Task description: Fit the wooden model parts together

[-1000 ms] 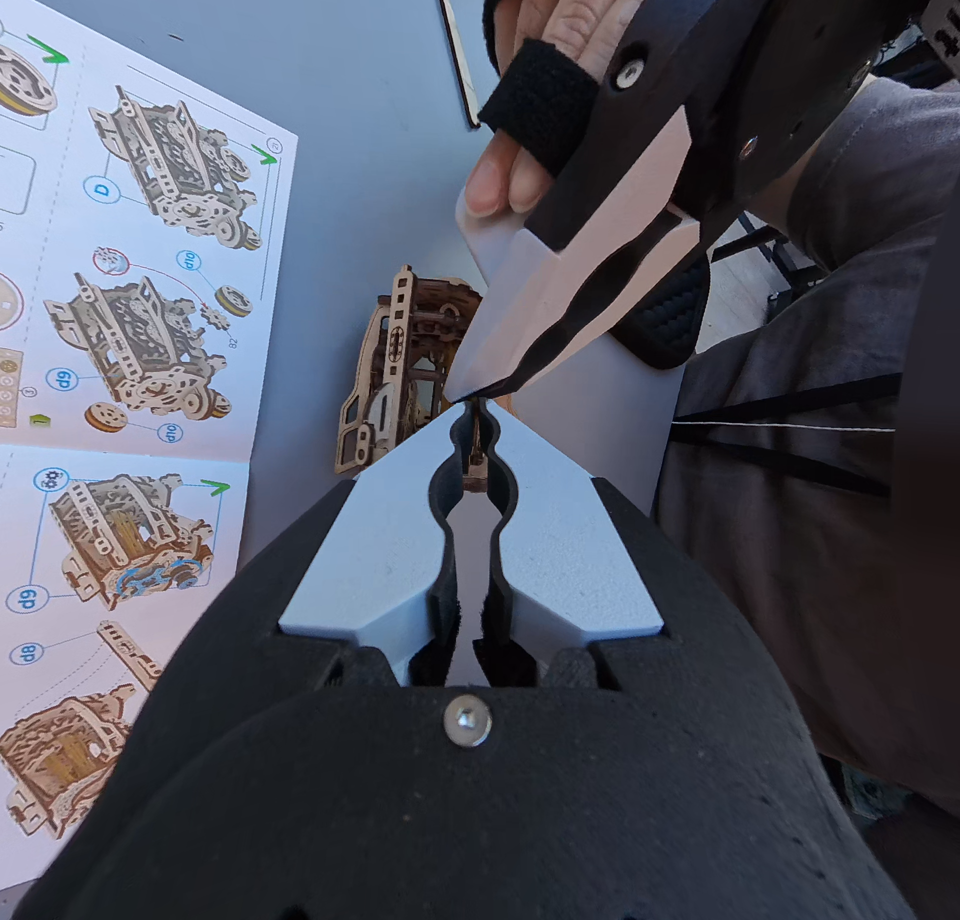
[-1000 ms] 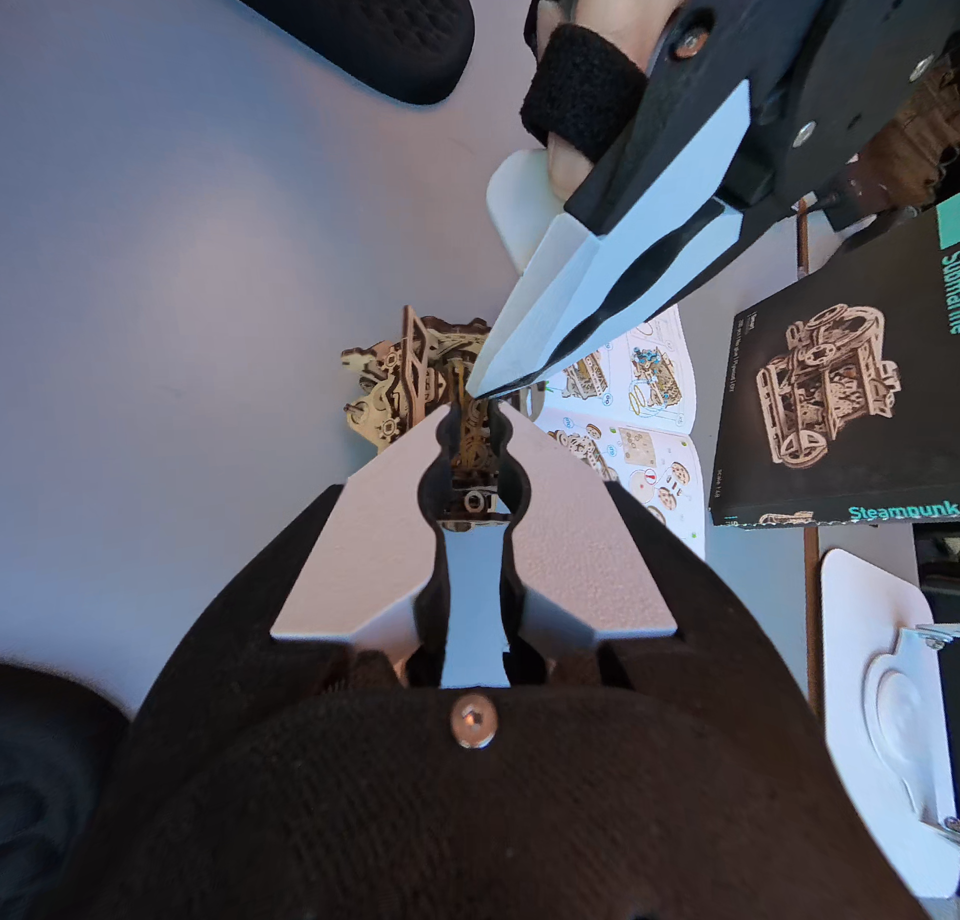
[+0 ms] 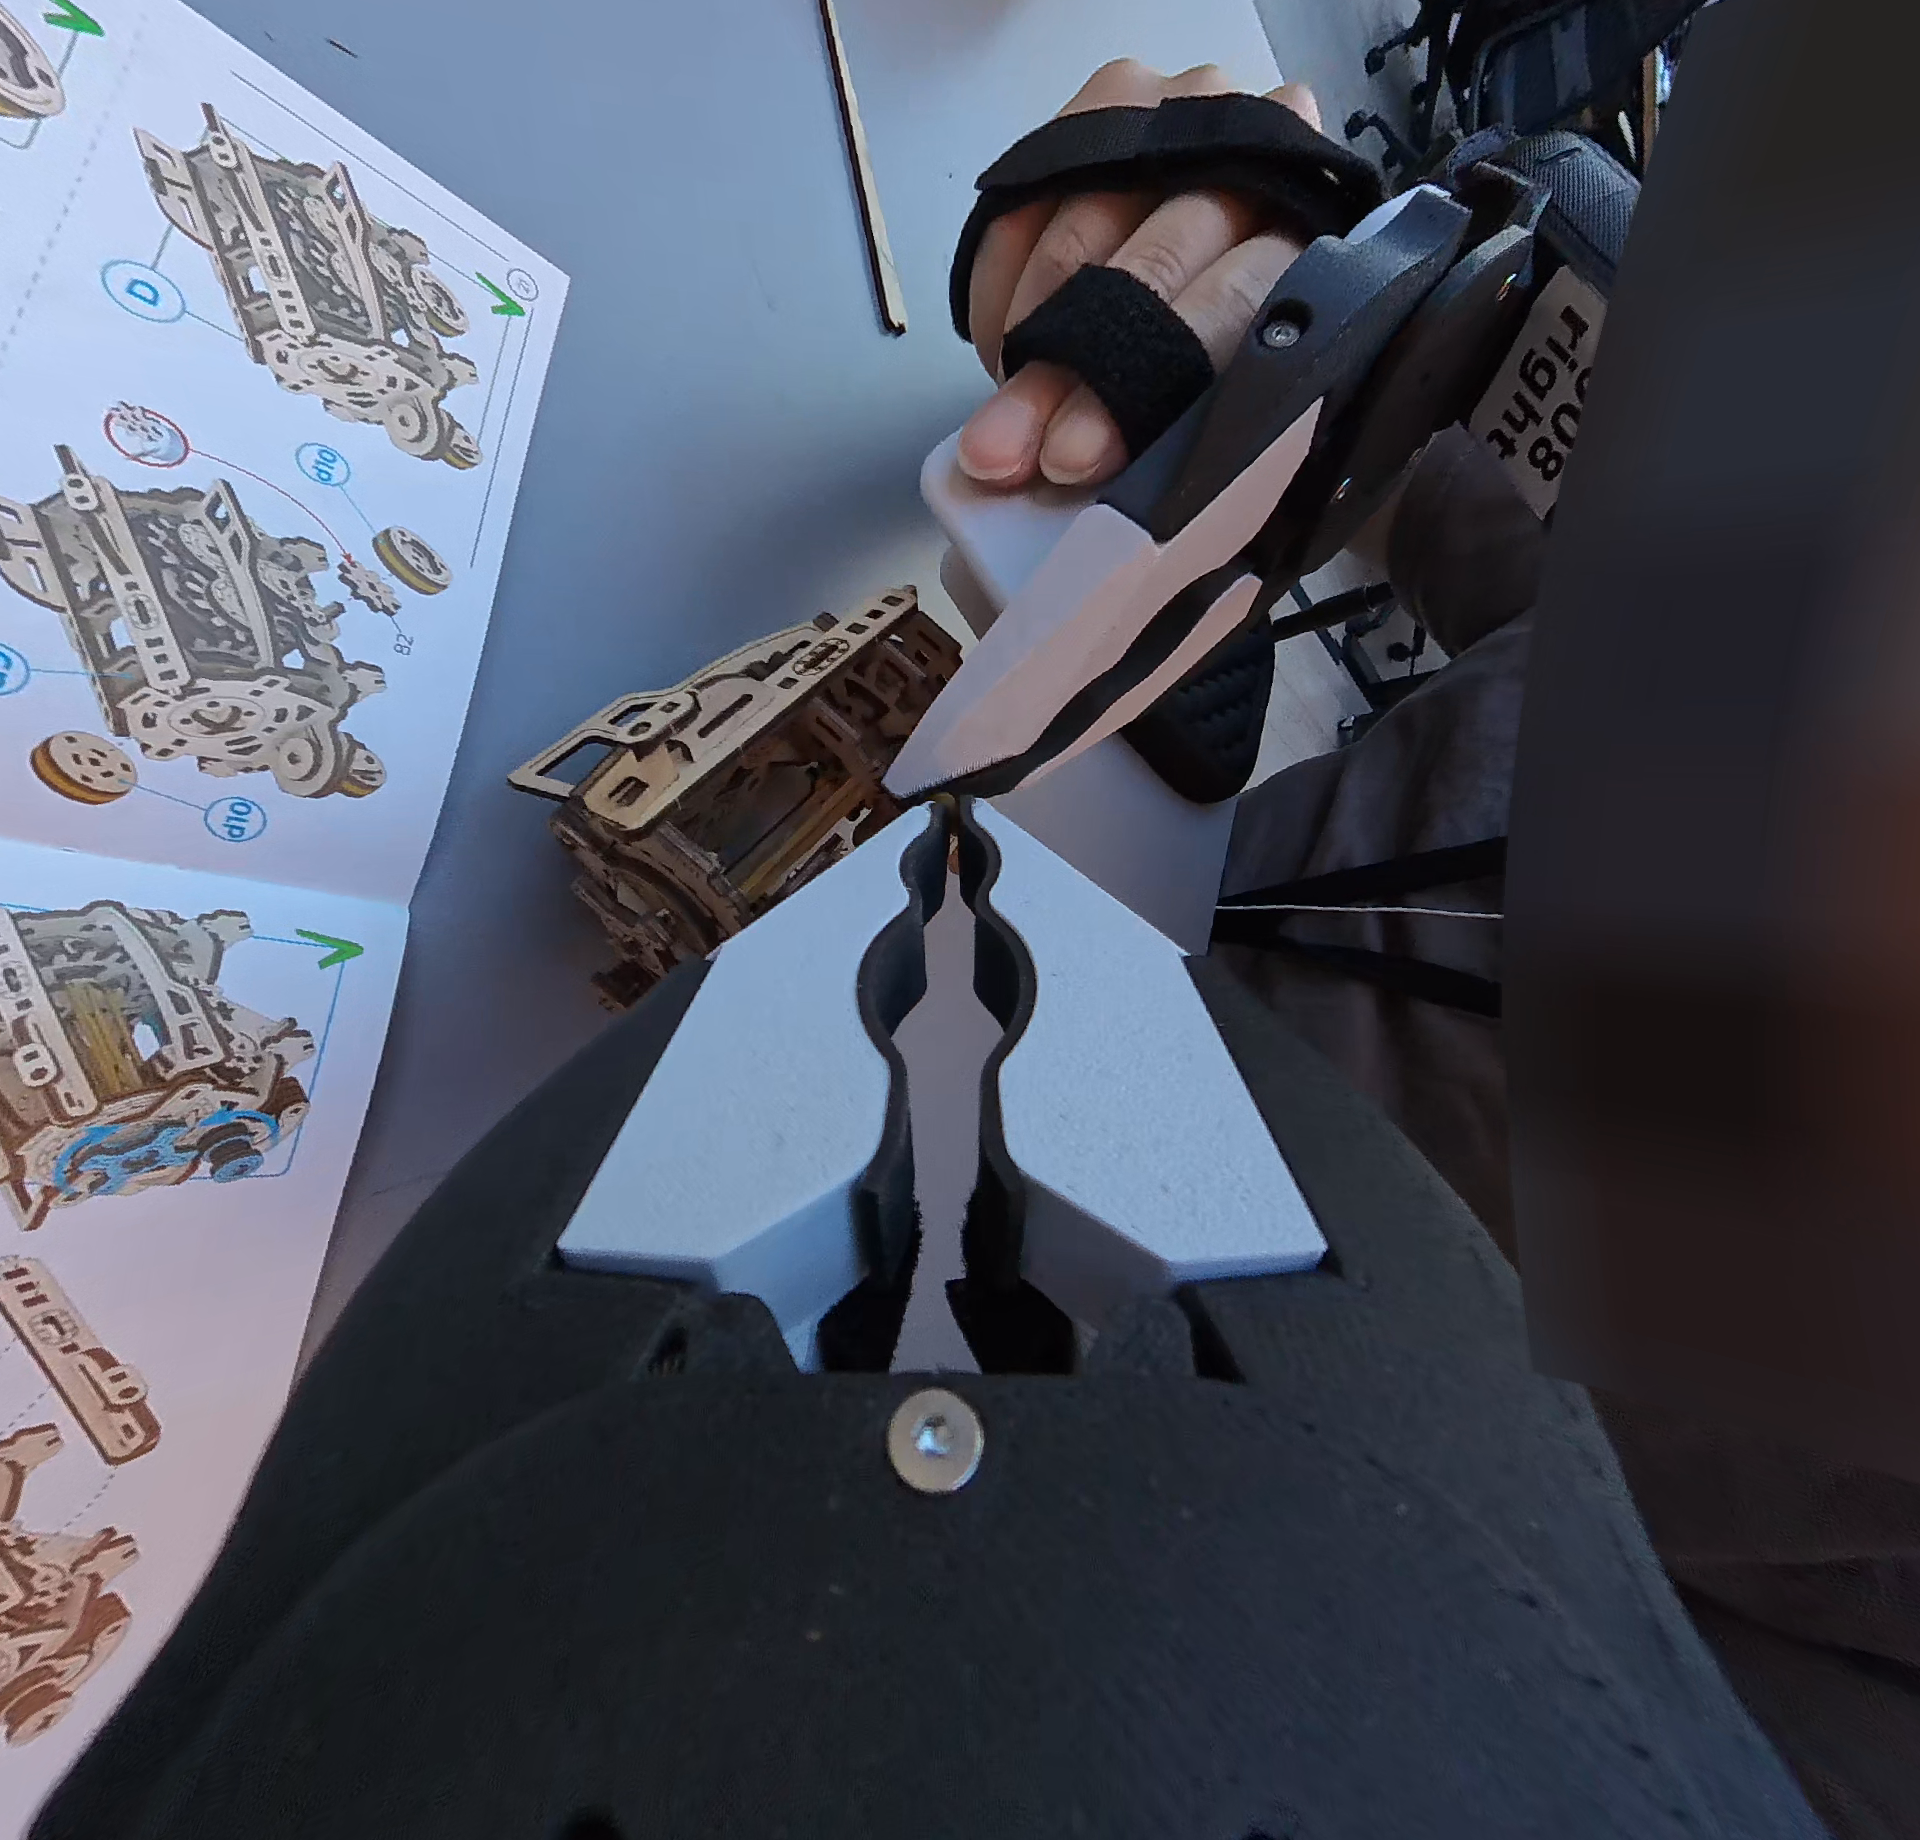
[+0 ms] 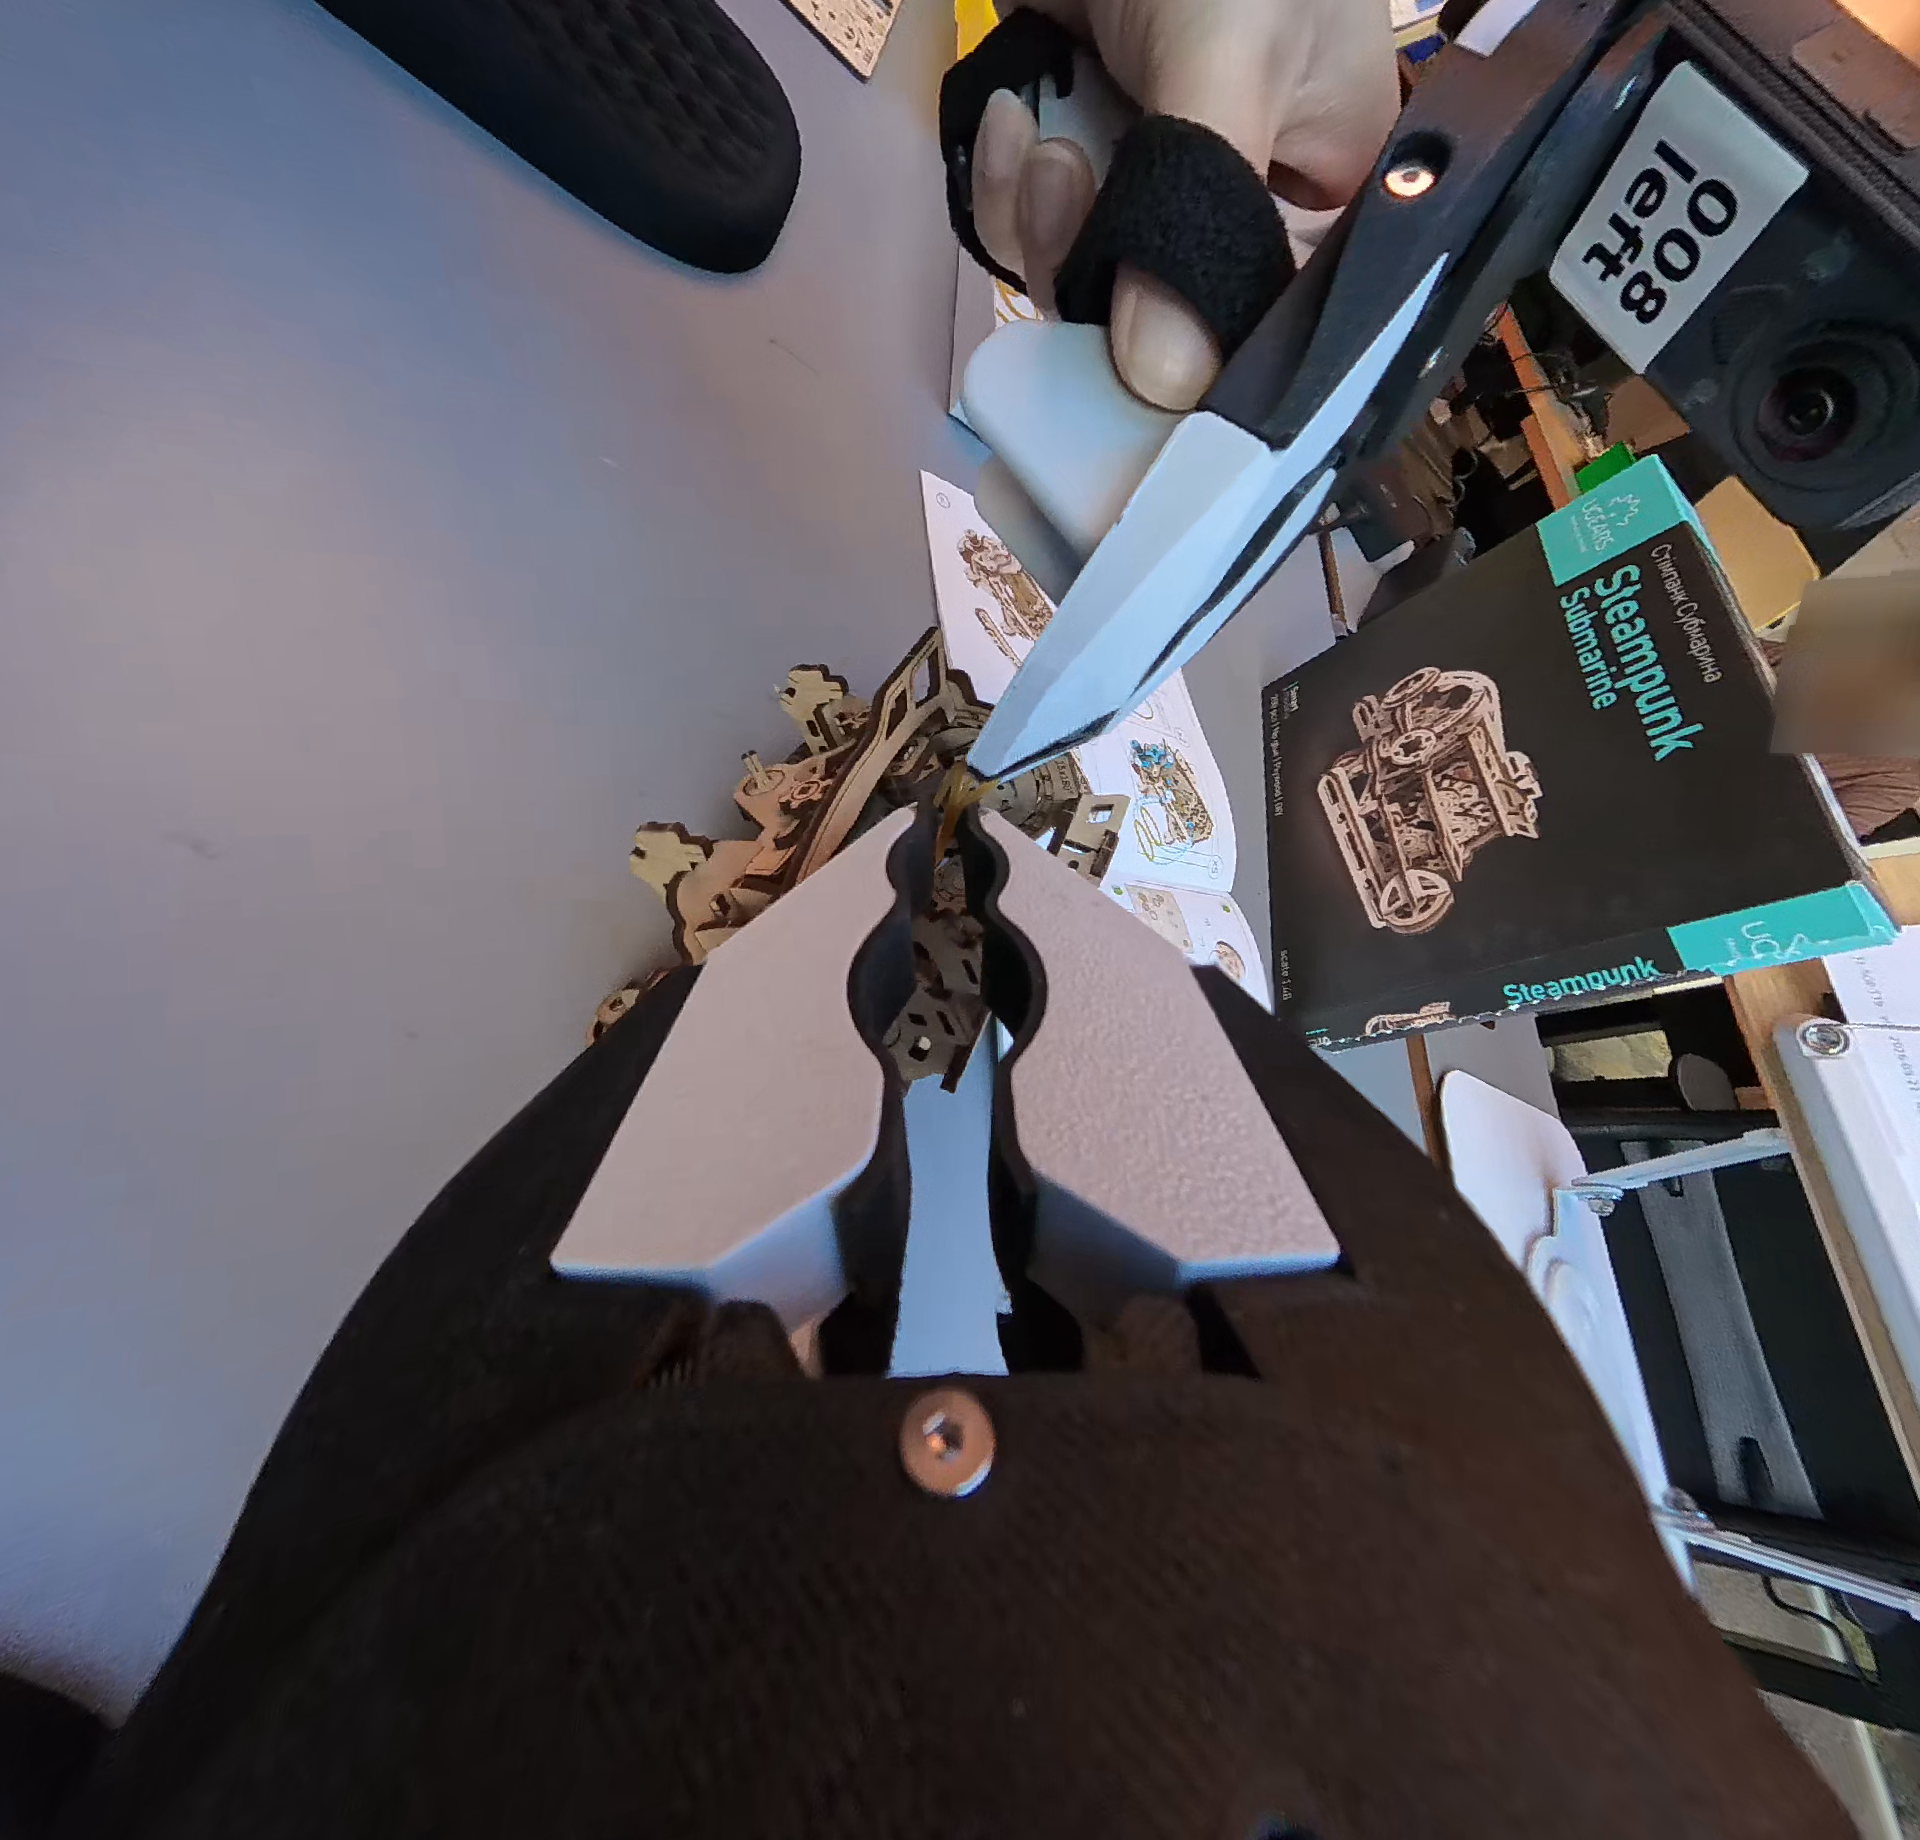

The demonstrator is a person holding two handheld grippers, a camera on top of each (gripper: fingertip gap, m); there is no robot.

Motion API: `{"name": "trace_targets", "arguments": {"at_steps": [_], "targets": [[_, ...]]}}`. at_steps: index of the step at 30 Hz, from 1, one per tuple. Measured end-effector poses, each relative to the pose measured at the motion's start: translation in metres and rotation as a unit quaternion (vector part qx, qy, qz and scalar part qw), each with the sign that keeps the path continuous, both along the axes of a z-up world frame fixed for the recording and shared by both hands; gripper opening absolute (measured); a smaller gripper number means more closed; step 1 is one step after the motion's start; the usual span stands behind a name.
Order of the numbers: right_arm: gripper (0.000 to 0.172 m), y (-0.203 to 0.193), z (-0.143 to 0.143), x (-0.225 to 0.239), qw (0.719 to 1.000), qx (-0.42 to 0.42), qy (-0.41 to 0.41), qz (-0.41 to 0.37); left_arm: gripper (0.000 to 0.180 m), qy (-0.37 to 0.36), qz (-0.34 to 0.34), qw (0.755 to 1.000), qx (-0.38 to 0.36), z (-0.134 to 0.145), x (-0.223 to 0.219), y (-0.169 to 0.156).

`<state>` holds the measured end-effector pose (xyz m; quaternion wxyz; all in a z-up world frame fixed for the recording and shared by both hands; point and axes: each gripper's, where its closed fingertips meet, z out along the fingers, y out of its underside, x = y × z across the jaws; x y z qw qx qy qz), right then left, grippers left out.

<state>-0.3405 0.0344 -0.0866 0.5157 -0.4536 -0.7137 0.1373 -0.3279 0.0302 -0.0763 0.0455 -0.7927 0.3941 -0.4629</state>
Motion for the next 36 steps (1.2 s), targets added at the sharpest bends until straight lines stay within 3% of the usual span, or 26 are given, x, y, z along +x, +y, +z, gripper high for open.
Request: {"name": "trace_targets", "arguments": {"at_steps": [14,19,24,26,29,36], "targets": [[0.0,0.002,0.003,-0.001,0.994,-0.105,0.042,0.0,0.0,0.0,0.001,1.0,0.016,-0.003,-0.004,0.005],[0.0,0.001,-0.001,-0.001,0.994,-0.109,0.033,0.003,0.046,-0.025,0.023,0.997,0.076,0.005,-0.012,0.029],[0.0,0.0,-0.001,-0.001,0.993,-0.111,0.031,0.005,0.086,-0.068,-0.015,0.965,0.254,0.006,-0.039,0.041],[0.0,0.0,-0.001,-0.001,0.993,-0.118,0.03,0.005,0.099,-0.095,-0.009,0.954,0.286,0.0,-0.04,0.041],[0.0,0.002,-0.001,-0.001,0.993,-0.119,0.027,0.003,0.103,-0.148,-0.025,0.946,0.288,-0.003,-0.032,0.036],[0.0,0.003,-0.001,-0.002,0.992,-0.122,0.025,0.002,0.107,-0.136,-0.117,0.942,0.283,-0.025,-0.029,0.034]]}}
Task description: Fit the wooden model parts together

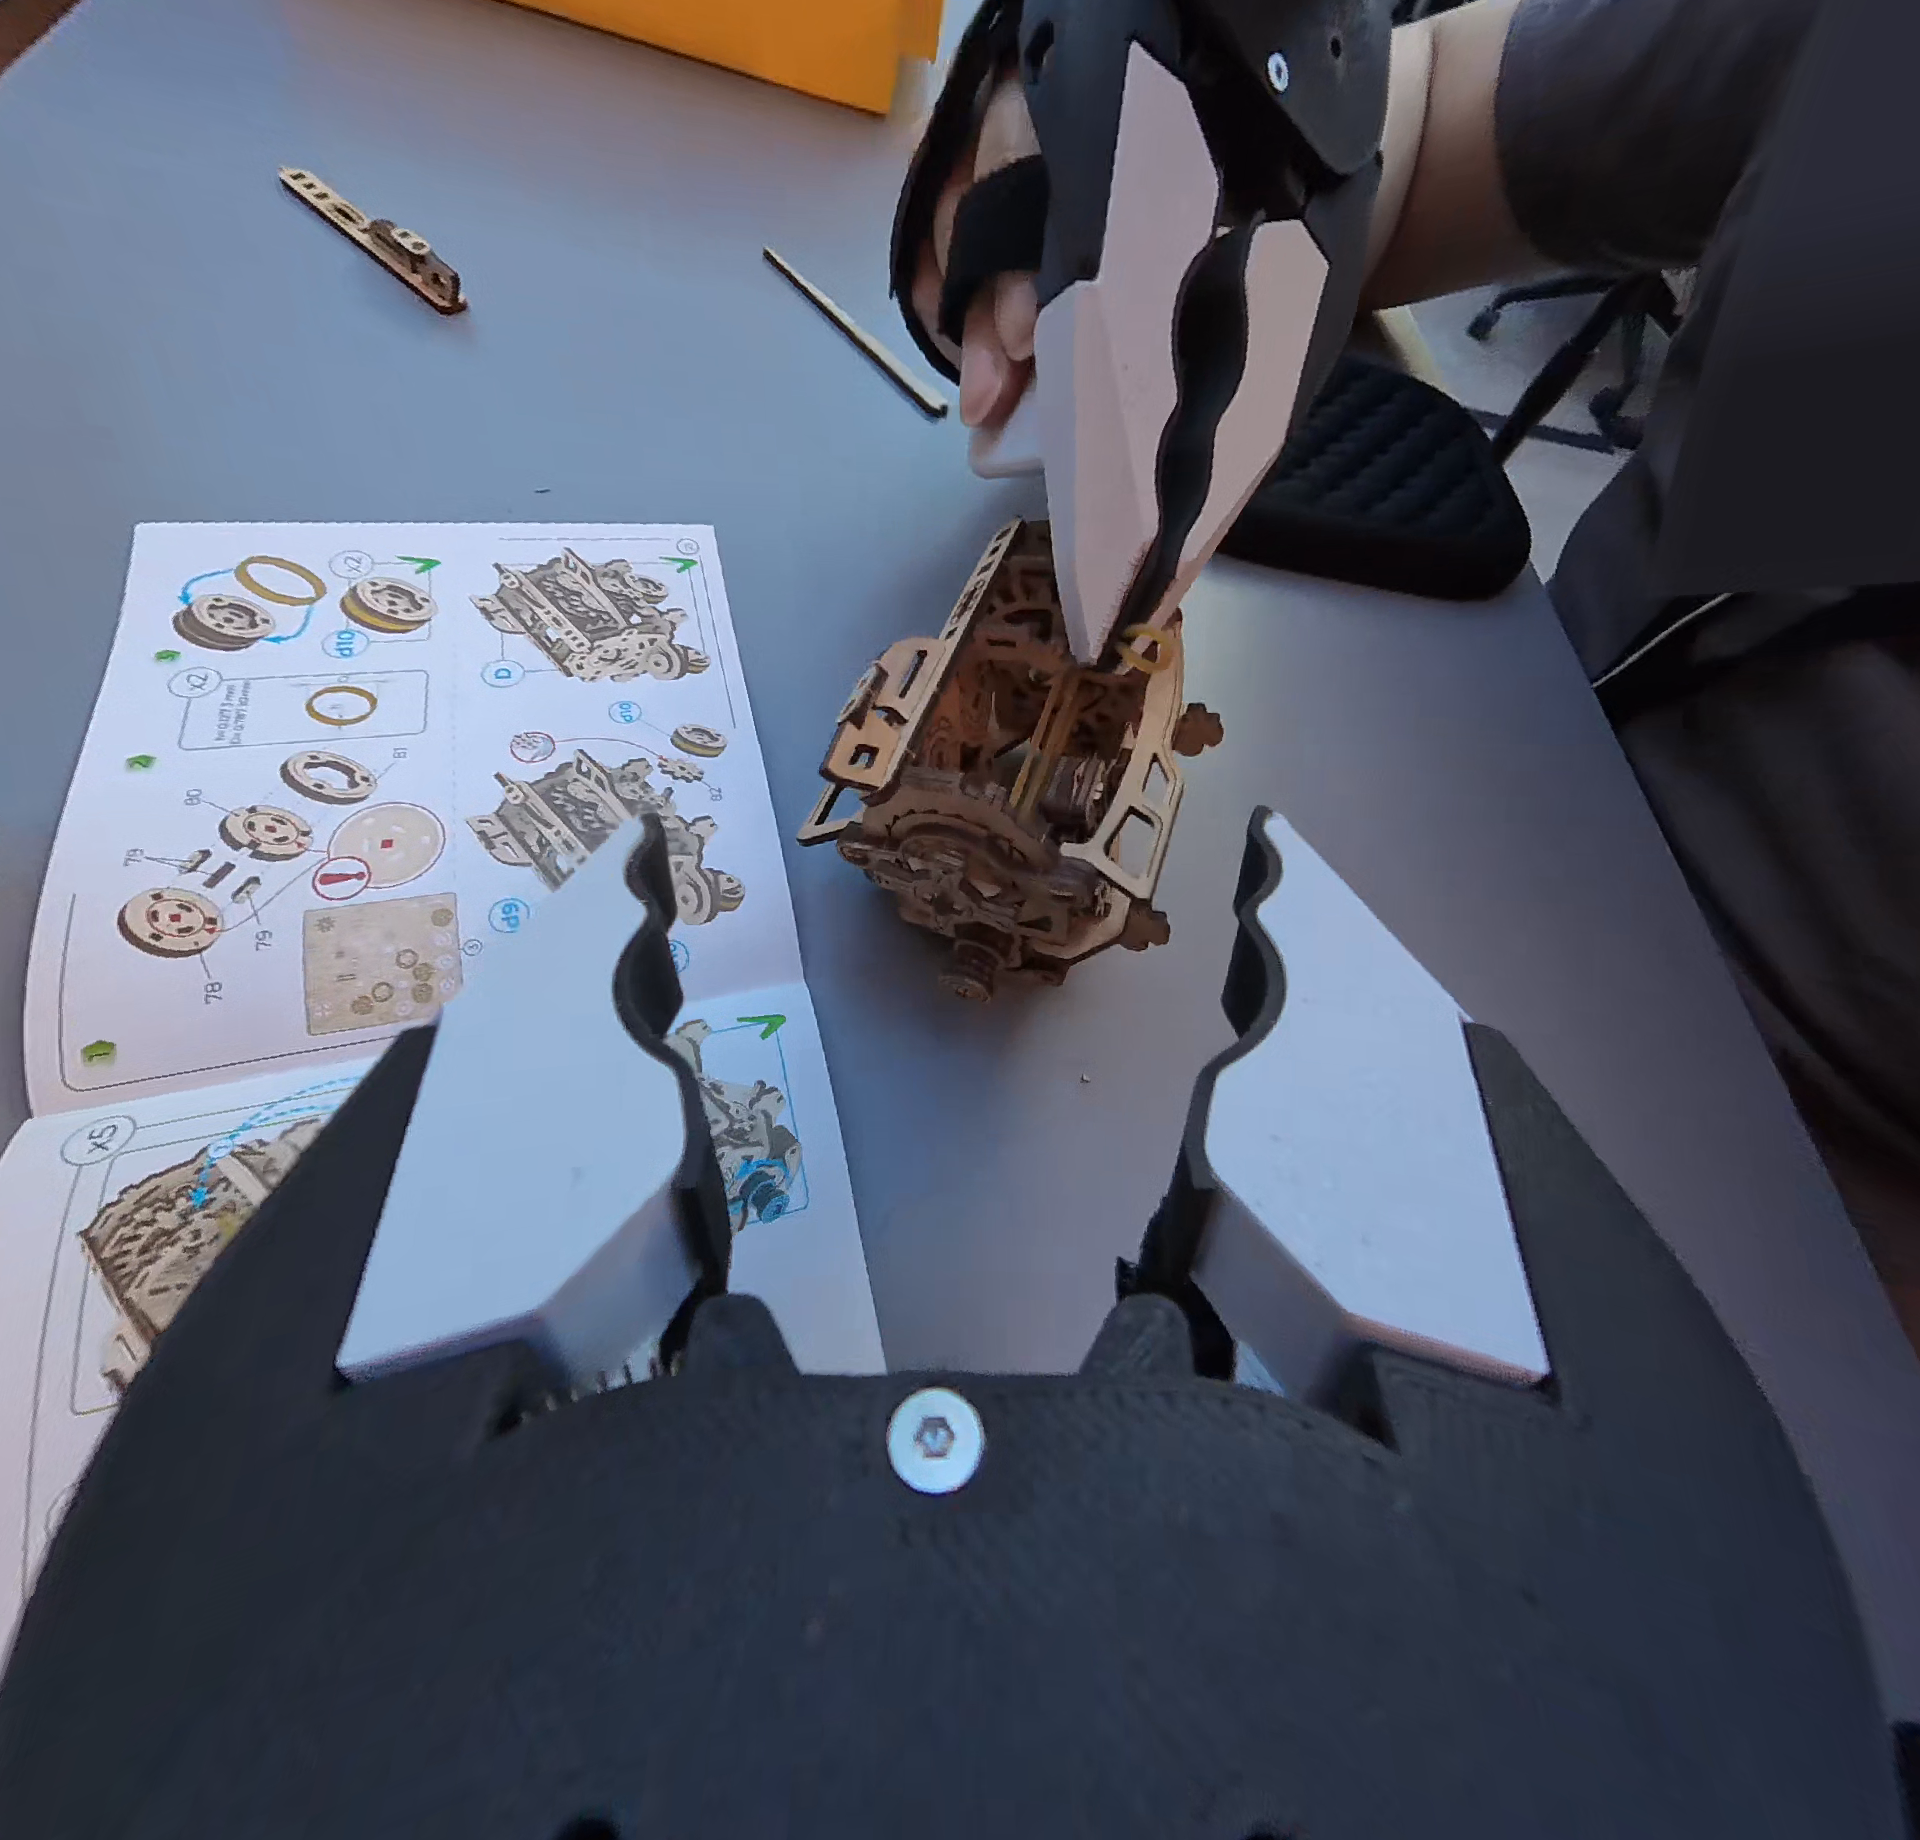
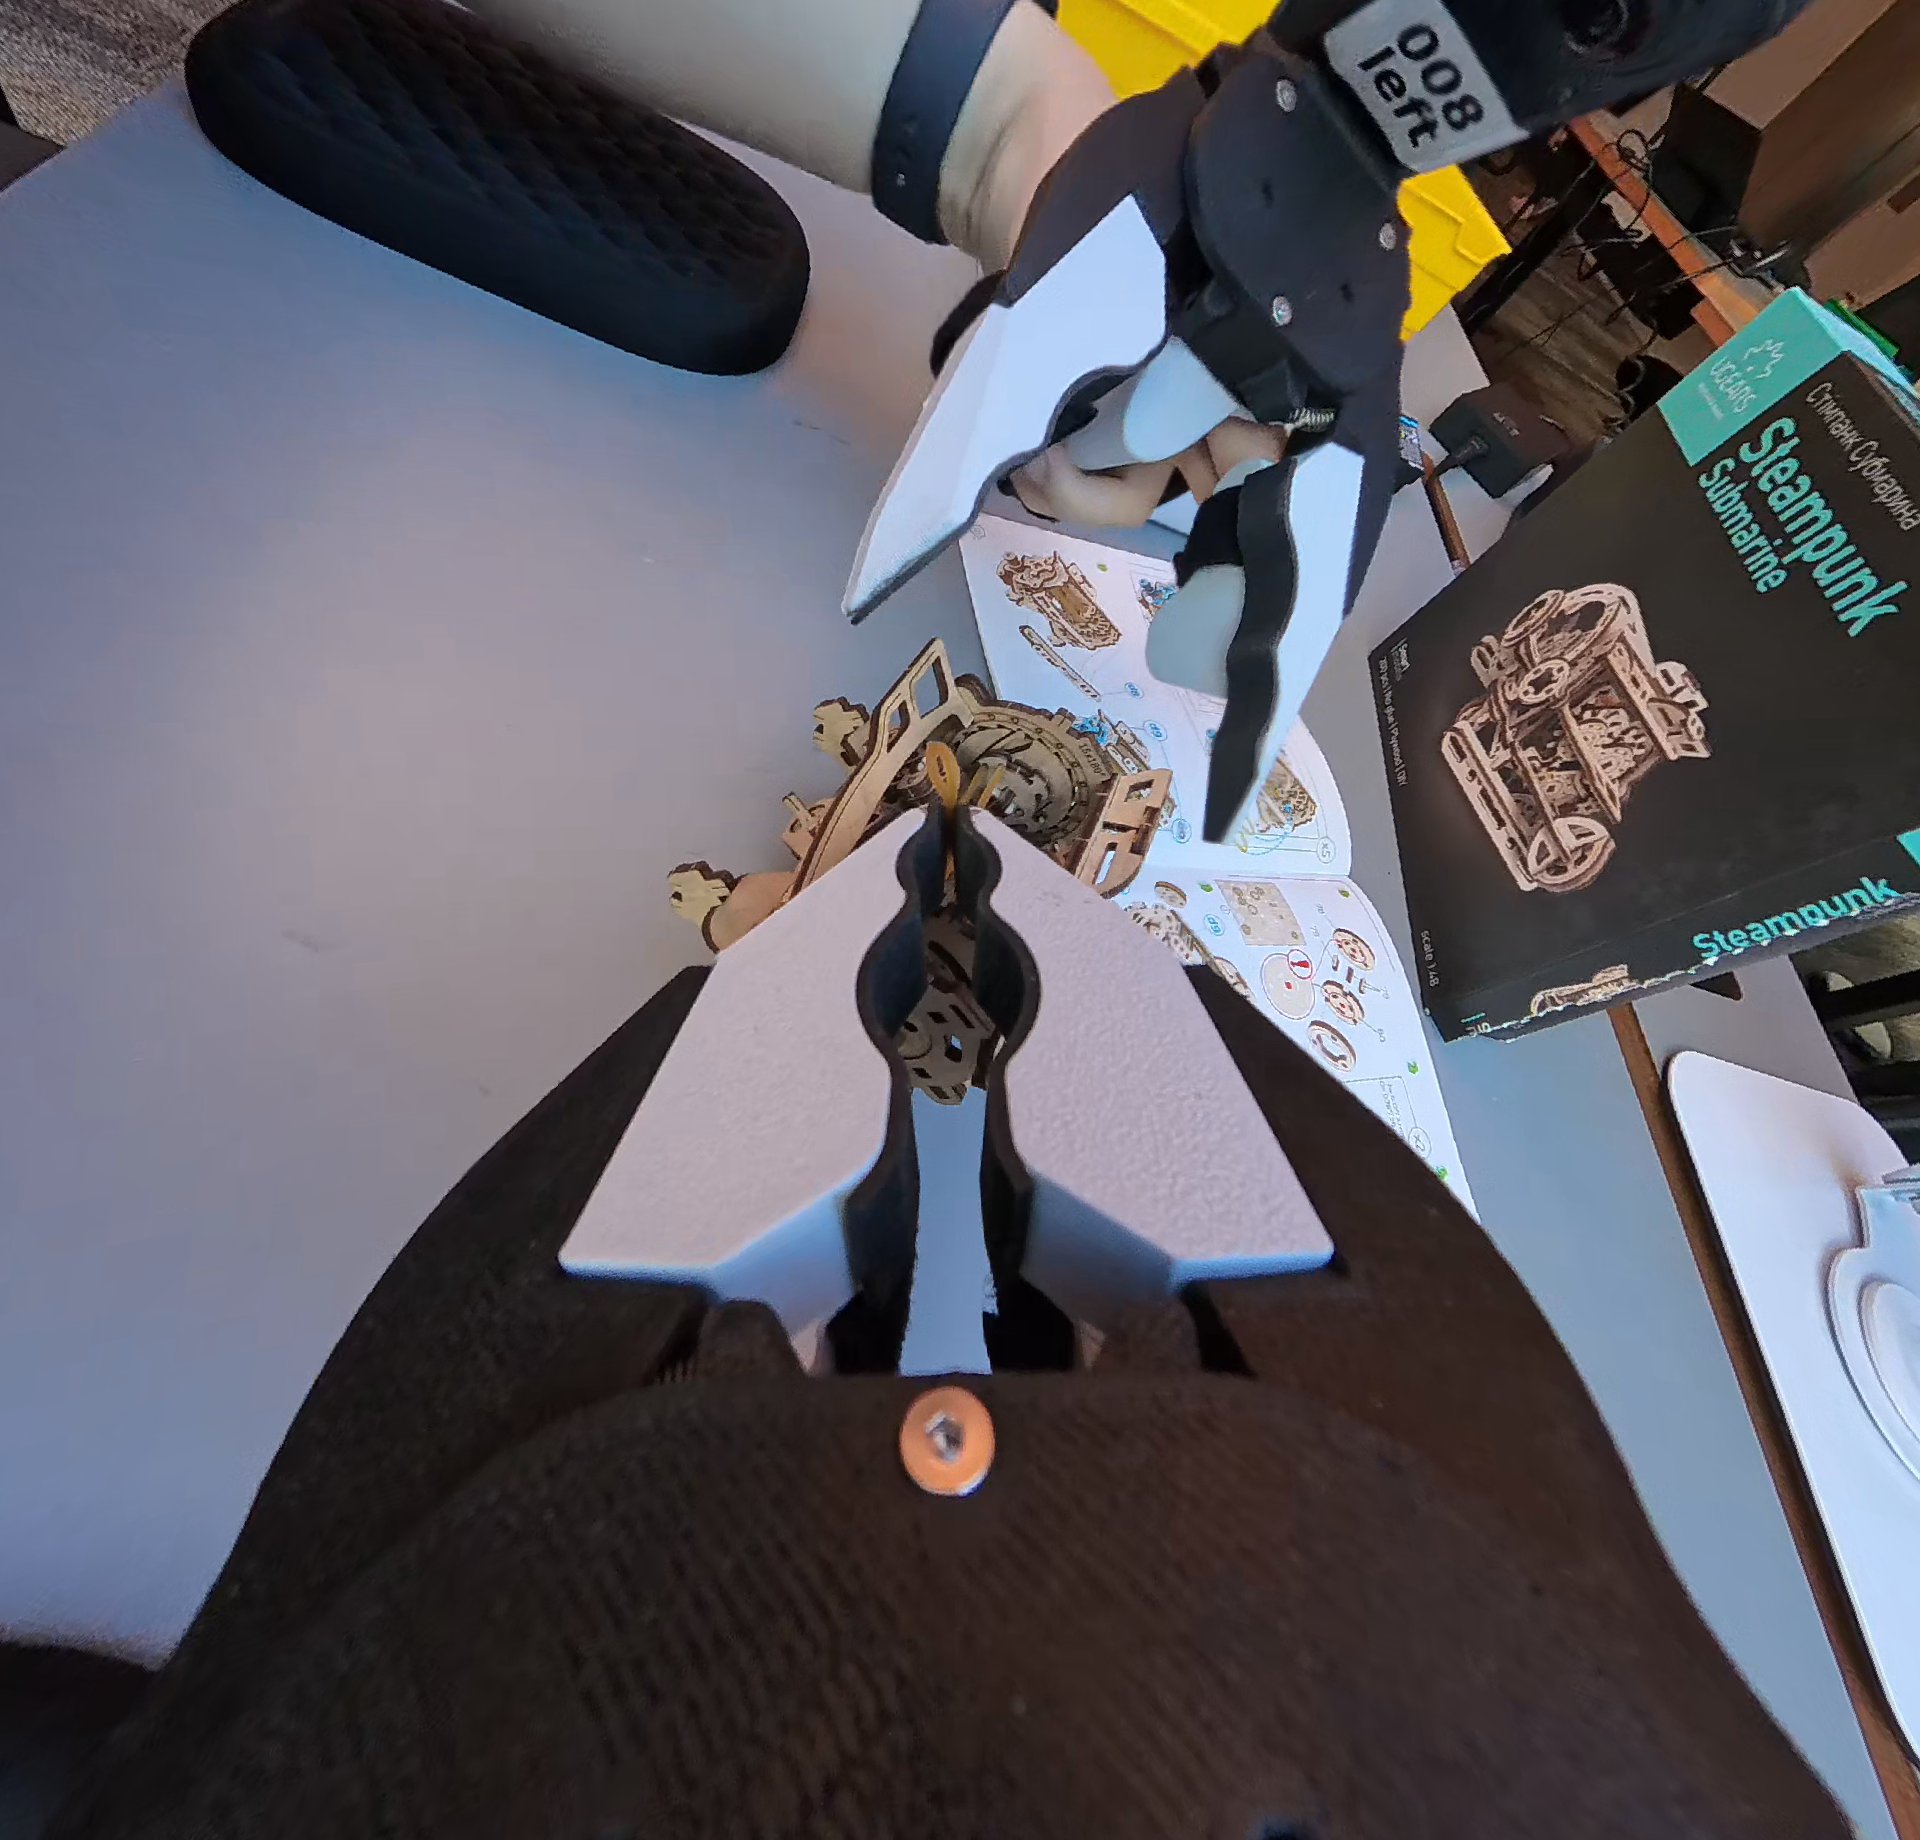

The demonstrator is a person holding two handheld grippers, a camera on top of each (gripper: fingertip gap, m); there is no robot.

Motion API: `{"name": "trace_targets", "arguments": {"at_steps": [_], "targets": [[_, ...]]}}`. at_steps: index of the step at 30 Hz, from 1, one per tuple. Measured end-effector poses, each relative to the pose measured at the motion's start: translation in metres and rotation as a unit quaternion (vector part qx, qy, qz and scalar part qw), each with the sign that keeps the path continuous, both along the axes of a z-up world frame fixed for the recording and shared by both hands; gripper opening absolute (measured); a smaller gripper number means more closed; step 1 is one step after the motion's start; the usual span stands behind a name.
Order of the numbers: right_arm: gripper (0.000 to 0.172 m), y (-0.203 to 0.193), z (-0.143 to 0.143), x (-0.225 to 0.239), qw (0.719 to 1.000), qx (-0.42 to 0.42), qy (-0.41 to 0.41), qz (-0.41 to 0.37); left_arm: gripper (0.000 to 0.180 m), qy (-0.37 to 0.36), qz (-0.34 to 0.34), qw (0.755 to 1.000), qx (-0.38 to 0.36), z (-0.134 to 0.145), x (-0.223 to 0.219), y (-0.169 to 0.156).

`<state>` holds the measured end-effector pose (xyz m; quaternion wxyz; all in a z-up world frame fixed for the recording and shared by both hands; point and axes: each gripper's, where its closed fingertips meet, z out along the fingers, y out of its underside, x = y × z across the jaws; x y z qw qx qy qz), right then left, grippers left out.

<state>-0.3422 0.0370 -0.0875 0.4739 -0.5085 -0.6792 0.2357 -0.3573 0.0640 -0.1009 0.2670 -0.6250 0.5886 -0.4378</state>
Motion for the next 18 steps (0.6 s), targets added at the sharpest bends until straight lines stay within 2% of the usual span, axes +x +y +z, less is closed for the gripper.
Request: {"name": "trace_targets", "arguments": {"at_steps": [2,7,9,16,18], "targets": [[0.0,0.001,0.0,0.0,1.0,0.003,-0.001,-0.001,0.102,-0.013,-0.017,0.999,-0.027,0.0,0.001,-0.003],[0.0,0.002,0.001,0.0,1.0,-0.002,-0.002,-0.002,0.097,-0.029,-0.038,0.998,-0.042,-0.007,0.009,-0.005],[0.0,0.003,0.001,0.0,1.0,-0.003,-0.001,-0.003,0.09,-0.031,-0.047,0.997,-0.049,-0.008,0.01,-0.007],[0.0,0.001,-0.002,-0.003,1.0,-0.013,-0.011,0.0,0.072,-0.05,-0.056,0.995,-0.058,-0.007,0.016,-0.021],[0.0,0.0,-0.004,-0.005,1.0,-0.013,-0.016,0.002,0.072,-0.052,-0.048,0.996,-0.058,-0.006,0.019,-0.021]]}}
